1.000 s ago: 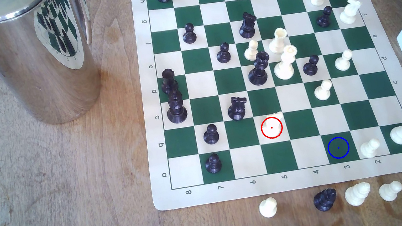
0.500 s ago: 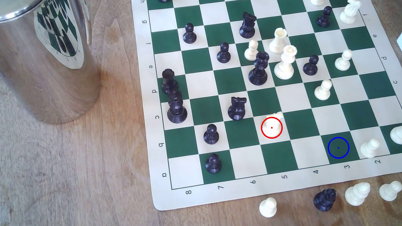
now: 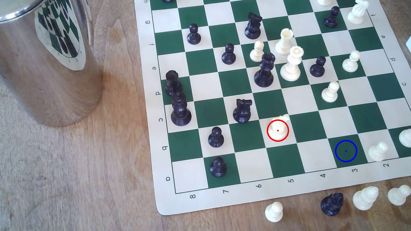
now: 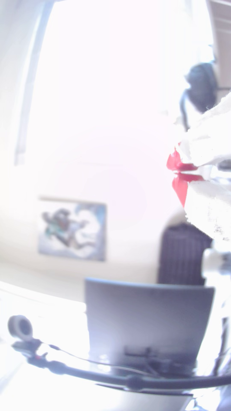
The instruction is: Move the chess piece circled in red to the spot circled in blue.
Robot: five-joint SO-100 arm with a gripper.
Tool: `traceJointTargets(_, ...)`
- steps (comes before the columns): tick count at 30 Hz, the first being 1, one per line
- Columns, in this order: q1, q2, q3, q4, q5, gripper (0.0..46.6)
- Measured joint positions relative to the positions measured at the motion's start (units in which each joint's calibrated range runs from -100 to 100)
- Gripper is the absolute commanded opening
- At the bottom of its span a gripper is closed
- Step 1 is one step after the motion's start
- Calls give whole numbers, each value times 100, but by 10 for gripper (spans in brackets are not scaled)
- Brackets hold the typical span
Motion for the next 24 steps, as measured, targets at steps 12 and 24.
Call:
traceJointTargets(12, 44, 1659, -1428, 2677, -88, 20)
traceJointTargets(24, -96, 4290, -3326, 4359, -313, 133)
